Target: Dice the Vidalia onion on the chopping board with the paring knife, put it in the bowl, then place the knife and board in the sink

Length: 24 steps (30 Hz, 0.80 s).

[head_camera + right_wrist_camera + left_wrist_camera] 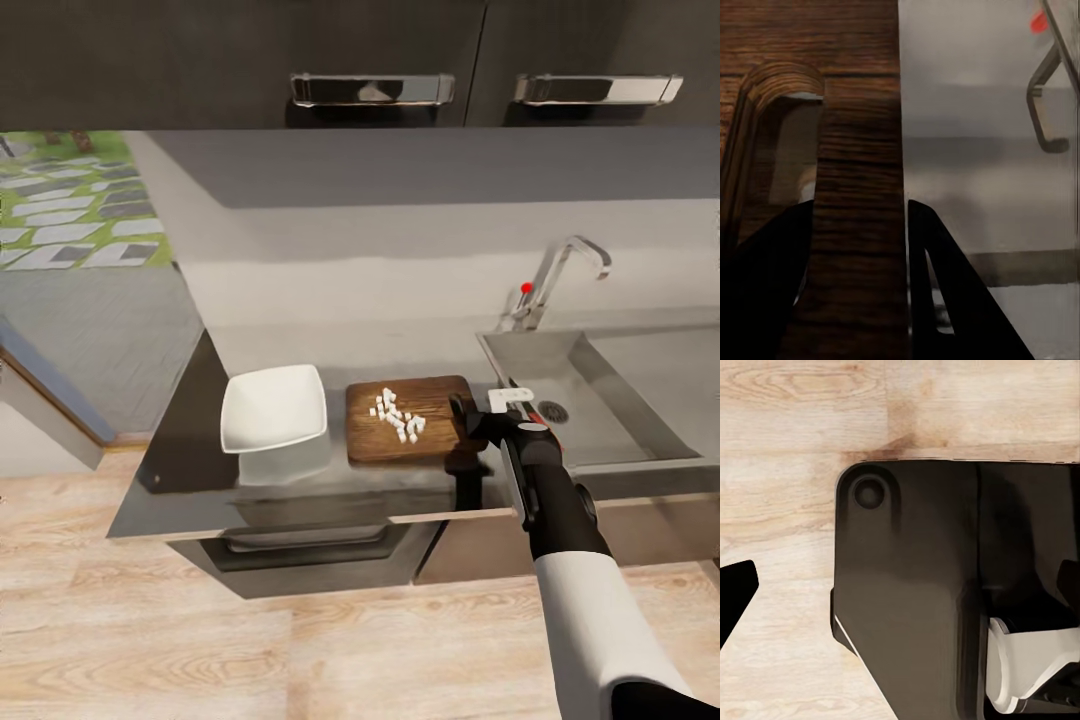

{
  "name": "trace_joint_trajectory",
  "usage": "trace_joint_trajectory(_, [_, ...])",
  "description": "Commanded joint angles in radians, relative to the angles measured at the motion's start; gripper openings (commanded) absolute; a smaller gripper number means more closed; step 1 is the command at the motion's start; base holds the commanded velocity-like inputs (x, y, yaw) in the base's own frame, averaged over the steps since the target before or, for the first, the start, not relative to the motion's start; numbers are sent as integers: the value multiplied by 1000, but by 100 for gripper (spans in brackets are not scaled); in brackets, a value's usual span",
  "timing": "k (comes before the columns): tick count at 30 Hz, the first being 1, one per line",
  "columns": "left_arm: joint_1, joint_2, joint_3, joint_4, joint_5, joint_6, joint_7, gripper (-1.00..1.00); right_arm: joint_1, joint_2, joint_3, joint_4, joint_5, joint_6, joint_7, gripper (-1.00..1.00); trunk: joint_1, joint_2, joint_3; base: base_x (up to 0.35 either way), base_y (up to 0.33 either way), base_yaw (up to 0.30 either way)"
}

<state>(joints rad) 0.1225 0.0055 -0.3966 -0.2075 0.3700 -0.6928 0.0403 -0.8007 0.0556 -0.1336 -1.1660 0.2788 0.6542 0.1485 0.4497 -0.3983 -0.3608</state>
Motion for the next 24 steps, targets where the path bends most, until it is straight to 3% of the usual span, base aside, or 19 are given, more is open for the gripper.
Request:
trace_joint_trajectory(1, [0, 1, -8, -1, 7, -2, 4, 100, -1, 1, -3, -1, 10, 4, 10, -100, 0, -2, 0, -247, 0, 0])
trace_joint_trajectory(8, [0, 1, -8, -2, 7, -2, 5, 100, -1, 1, -3, -1, 10, 4, 10, -100, 0, -2, 11, -186, 0, 0])
trace_joint_trajectory(24, [0, 1, -8, -2, 7, -2, 5, 100, -1, 1, -3, -1, 10, 4, 10, -100, 0, -2, 36, 19, 19, 0])
